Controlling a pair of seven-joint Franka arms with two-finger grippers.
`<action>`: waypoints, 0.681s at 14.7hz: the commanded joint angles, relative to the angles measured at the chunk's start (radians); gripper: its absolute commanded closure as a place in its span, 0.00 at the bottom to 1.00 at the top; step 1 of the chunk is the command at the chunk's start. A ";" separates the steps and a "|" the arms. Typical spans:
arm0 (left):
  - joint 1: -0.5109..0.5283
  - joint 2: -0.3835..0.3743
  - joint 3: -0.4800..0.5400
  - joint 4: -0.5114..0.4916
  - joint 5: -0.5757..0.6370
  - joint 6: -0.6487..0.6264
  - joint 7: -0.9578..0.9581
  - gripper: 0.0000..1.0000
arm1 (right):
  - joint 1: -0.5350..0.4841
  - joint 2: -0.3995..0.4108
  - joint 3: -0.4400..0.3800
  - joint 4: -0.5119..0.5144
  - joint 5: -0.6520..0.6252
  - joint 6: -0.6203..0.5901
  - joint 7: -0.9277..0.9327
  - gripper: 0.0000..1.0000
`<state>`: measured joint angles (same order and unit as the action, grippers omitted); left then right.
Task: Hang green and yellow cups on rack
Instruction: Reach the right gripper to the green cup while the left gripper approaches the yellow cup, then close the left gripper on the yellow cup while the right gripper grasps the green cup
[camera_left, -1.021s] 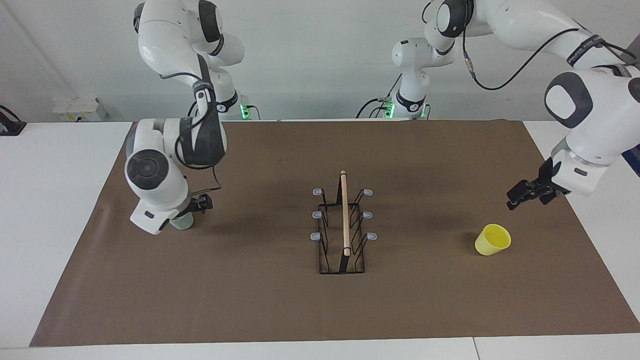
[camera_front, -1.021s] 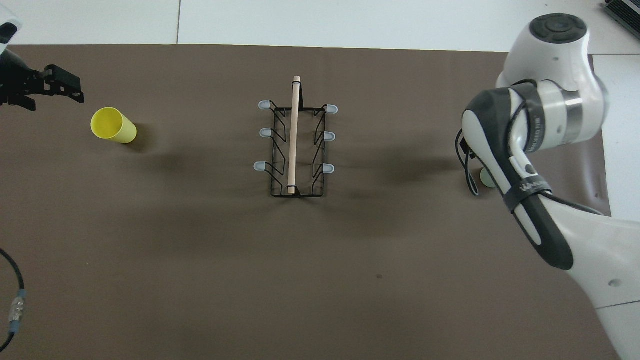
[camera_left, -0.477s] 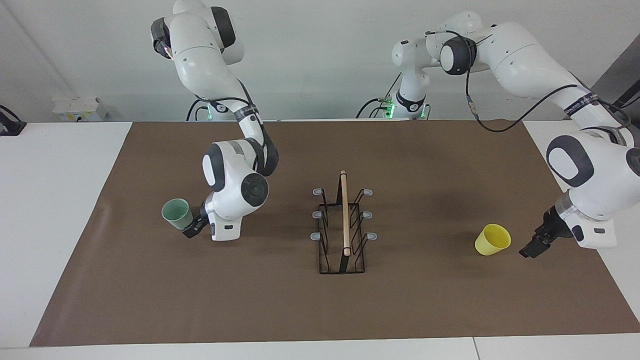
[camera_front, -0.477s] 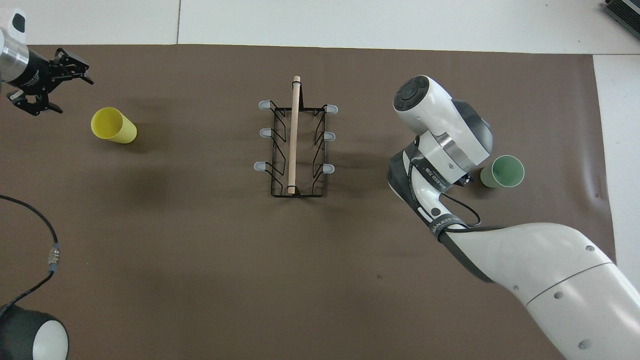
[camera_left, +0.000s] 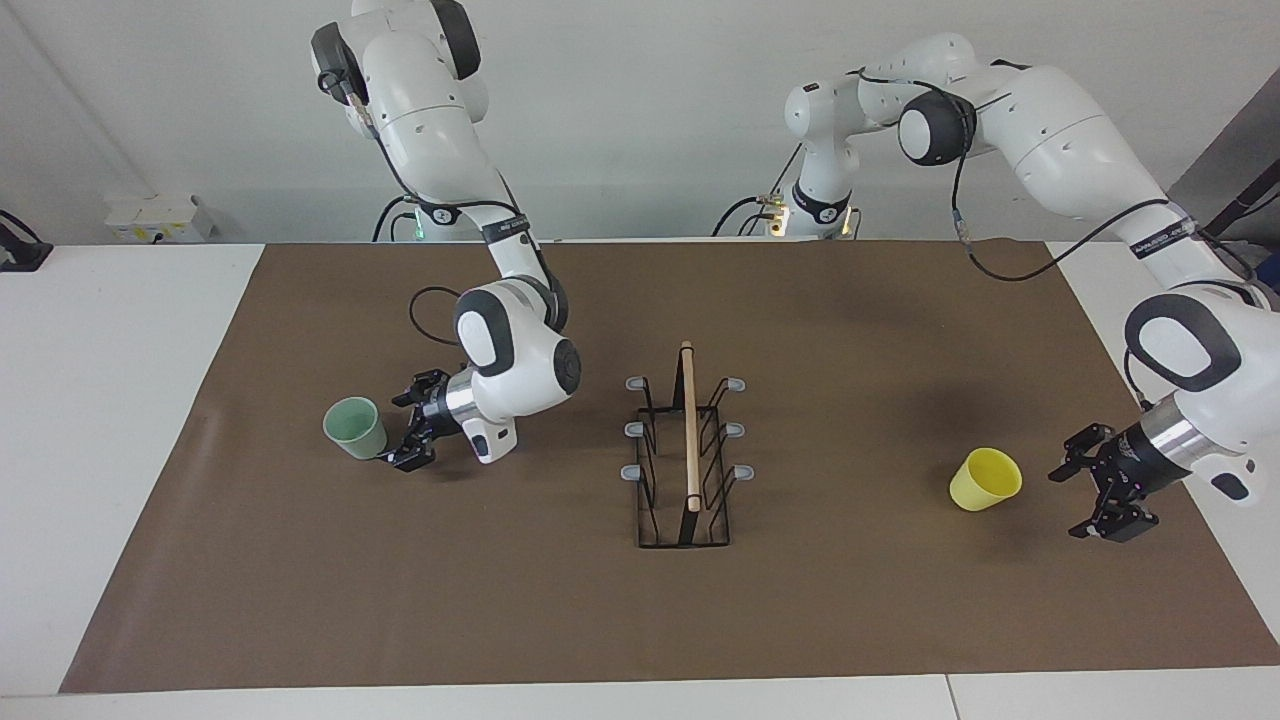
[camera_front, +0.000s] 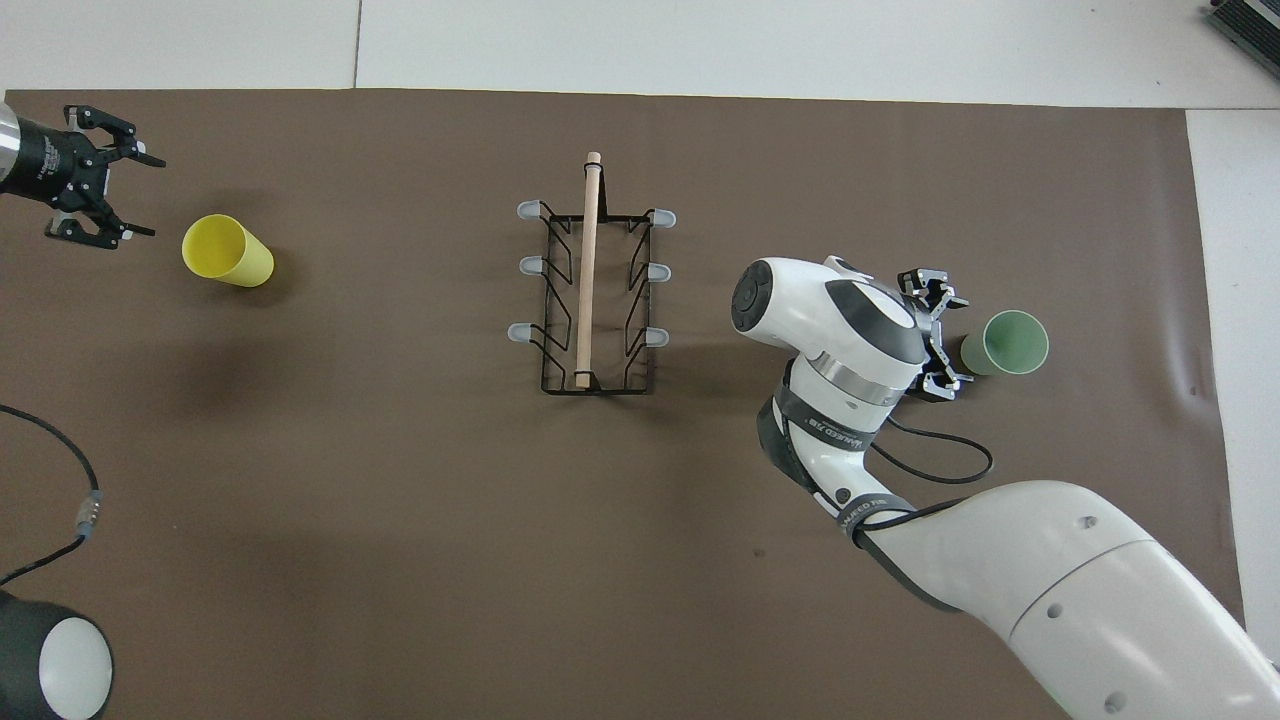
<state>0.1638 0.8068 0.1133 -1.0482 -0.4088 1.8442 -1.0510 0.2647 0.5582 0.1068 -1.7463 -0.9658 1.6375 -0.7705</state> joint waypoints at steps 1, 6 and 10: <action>0.014 -0.021 0.000 -0.093 -0.111 0.035 -0.075 0.18 | -0.007 -0.028 0.001 -0.082 -0.091 0.033 0.046 0.00; 0.031 -0.086 0.003 -0.291 -0.222 0.082 -0.080 0.00 | -0.007 -0.027 0.001 -0.159 -0.181 0.033 0.167 0.00; 0.048 -0.126 0.002 -0.371 -0.289 0.078 -0.076 0.00 | -0.024 0.000 0.001 -0.167 -0.289 0.047 0.181 0.00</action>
<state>0.2048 0.7564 0.1161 -1.3191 -0.6592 1.9065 -1.1219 0.2634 0.5607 0.1038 -1.8896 -1.1833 1.6597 -0.6087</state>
